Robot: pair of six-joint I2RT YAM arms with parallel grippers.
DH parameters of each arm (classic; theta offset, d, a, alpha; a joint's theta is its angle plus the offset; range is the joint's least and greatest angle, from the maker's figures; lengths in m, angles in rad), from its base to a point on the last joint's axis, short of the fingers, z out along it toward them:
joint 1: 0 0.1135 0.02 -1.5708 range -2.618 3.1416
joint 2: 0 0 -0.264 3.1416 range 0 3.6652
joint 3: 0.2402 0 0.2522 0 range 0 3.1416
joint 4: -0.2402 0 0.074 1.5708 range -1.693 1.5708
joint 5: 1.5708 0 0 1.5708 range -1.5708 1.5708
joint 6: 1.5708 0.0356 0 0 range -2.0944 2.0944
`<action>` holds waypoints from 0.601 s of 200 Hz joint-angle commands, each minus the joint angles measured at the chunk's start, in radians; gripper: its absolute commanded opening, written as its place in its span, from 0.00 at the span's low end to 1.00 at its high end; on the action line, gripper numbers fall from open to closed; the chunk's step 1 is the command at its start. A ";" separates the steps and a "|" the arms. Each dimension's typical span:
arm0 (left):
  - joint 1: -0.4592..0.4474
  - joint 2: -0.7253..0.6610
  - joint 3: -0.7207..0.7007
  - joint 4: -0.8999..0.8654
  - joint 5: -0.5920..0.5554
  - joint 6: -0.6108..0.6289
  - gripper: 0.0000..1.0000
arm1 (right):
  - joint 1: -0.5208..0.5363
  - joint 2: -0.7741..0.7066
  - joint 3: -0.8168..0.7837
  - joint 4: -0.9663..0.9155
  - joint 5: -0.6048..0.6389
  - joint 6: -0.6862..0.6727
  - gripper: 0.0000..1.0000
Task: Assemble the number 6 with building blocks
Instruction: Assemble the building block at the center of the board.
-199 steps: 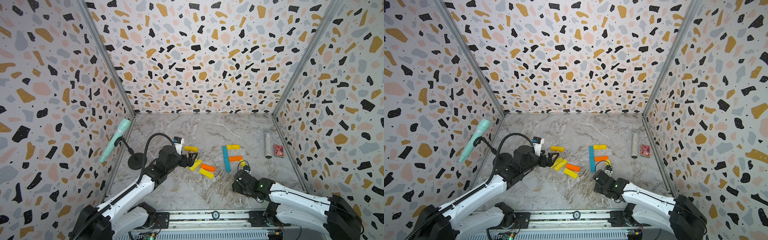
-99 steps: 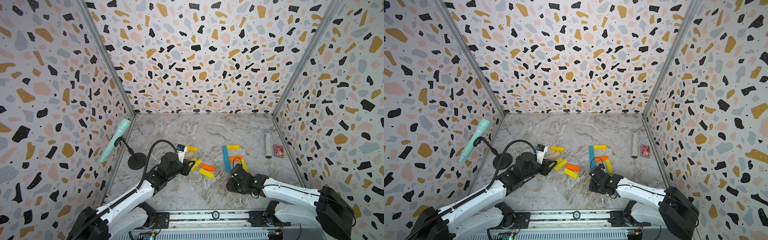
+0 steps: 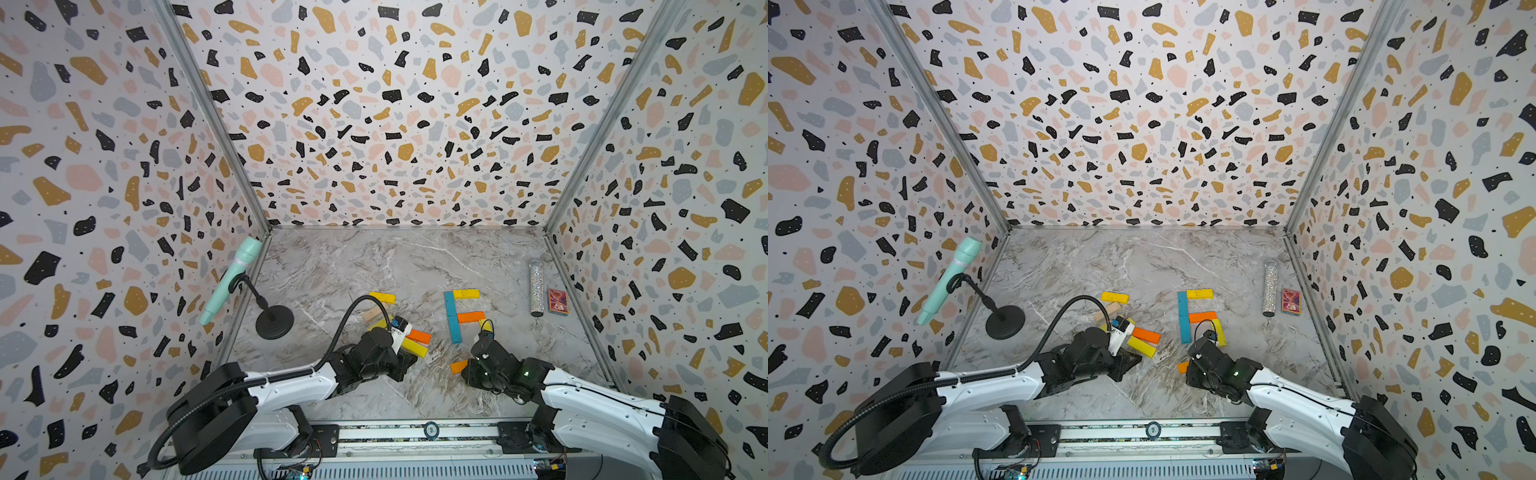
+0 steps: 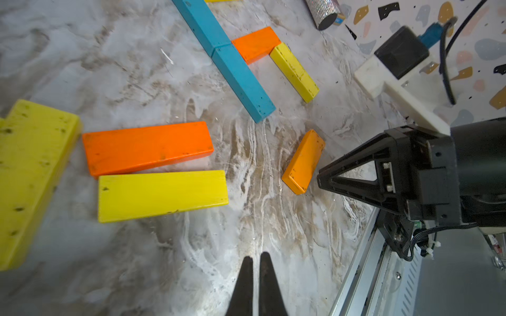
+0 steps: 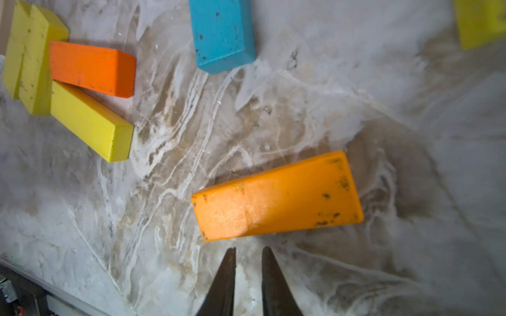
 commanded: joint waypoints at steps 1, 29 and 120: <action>-0.044 0.057 0.060 0.086 -0.049 -0.037 0.00 | -0.012 0.042 0.003 0.029 -0.010 -0.042 0.19; -0.093 0.140 0.095 0.120 -0.057 -0.051 0.00 | -0.032 0.093 0.003 0.061 -0.015 -0.069 0.17; -0.132 0.382 0.231 0.141 -0.057 -0.047 0.00 | -0.118 0.060 -0.038 0.077 -0.034 -0.122 0.20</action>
